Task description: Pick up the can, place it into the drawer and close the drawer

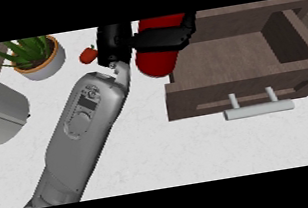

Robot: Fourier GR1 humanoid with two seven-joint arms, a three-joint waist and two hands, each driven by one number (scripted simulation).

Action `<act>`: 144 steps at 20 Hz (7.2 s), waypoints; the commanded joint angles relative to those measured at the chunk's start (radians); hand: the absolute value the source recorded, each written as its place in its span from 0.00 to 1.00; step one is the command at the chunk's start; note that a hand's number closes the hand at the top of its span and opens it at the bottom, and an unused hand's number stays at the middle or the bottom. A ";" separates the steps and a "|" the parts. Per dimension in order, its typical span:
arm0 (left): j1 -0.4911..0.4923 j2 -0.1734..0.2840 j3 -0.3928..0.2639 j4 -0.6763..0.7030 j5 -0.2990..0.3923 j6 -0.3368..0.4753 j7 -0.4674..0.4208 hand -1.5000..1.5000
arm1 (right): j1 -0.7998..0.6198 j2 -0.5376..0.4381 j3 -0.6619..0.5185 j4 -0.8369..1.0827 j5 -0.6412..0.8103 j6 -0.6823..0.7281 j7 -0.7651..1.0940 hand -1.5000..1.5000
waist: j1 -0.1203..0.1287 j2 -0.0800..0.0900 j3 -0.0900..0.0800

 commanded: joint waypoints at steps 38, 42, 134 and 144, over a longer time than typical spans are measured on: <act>-0.532 0.000 -0.287 0.827 0.428 0.200 -0.280 1.00 | -0.177 -0.009 0.038 0.104 0.072 -0.056 0.022 0.00 | -0.066 0.024 0.003; -0.541 0.000 -0.358 0.823 0.454 0.241 -0.243 1.00 | -0.170 0.007 0.077 0.067 0.096 -0.063 0.041 0.00 | -0.080 0.021 0.002; -0.127 0.460 -0.474 0.050 0.515 0.403 0.001 0.00 | -1.098 -0.125 0.144 1.611 1.356 -0.960 -0.184 0.00 | 0.103 0.011 0.002; -0.003 0.492 -0.455 -0.037 0.482 0.389 -0.017 0.00 | -1.335 -0.181 0.085 1.839 1.360 -1.001 -0.188 0.00 | 0.103 0.025 0.002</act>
